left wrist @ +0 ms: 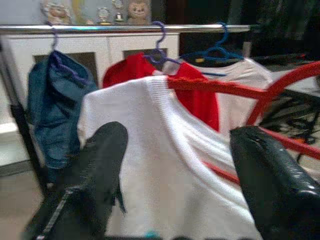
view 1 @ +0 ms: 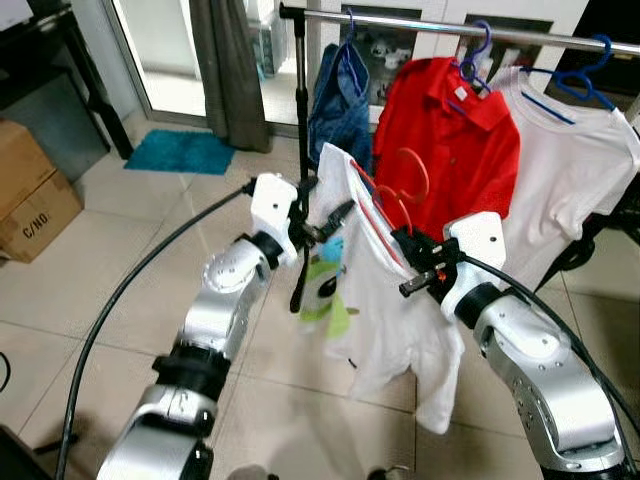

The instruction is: Hang hanger

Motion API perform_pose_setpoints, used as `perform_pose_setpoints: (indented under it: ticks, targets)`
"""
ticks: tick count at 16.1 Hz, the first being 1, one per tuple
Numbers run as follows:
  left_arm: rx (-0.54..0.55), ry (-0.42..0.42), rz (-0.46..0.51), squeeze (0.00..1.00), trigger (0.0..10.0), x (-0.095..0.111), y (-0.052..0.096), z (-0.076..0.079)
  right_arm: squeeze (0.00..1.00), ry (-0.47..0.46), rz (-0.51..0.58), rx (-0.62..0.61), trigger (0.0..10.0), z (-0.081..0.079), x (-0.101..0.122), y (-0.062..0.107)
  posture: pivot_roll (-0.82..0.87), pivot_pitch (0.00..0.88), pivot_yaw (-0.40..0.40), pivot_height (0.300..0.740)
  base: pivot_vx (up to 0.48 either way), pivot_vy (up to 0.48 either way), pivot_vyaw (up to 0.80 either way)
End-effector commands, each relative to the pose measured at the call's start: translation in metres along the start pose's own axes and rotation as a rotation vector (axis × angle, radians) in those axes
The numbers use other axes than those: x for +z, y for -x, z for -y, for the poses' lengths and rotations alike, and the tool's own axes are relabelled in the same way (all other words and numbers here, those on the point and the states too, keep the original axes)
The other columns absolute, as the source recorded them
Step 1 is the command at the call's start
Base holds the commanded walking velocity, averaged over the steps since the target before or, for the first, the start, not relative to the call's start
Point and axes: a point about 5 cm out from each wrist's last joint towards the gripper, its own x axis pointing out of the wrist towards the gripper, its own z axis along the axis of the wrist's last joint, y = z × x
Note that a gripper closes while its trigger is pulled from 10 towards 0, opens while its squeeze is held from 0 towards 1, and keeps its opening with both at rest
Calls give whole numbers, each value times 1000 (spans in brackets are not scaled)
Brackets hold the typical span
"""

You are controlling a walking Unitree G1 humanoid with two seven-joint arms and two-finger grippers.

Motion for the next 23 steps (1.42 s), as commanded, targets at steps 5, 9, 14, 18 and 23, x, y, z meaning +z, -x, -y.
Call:
perform_pose_setpoints:
  ticks: [5,9,14,18,23]
  targets:
    - [9,-63,-2,0,353,2,-9,-5,0,-30,109,33,0,-1,18,2,-9,0,16,740,0,0,0]
    - [33,-90,0,0,0,4,-16,-10,0,-40,136,69,0,-6,22,3,-17,0,17,740,0,0,0]
    - [47,-88,3,0,0,4,-18,-15,0,-43,147,75,0,-7,24,5,-19,0,21,740,0,0,0]
    - [58,-82,18,0,0,5,-17,-19,0,-45,148,80,0,-7,24,5,-19,0,21,740,0,0,0]
    - [71,-60,32,0,0,6,-17,-22,0,-43,148,85,0,-8,23,5,-18,0,19,740,0,0,0]
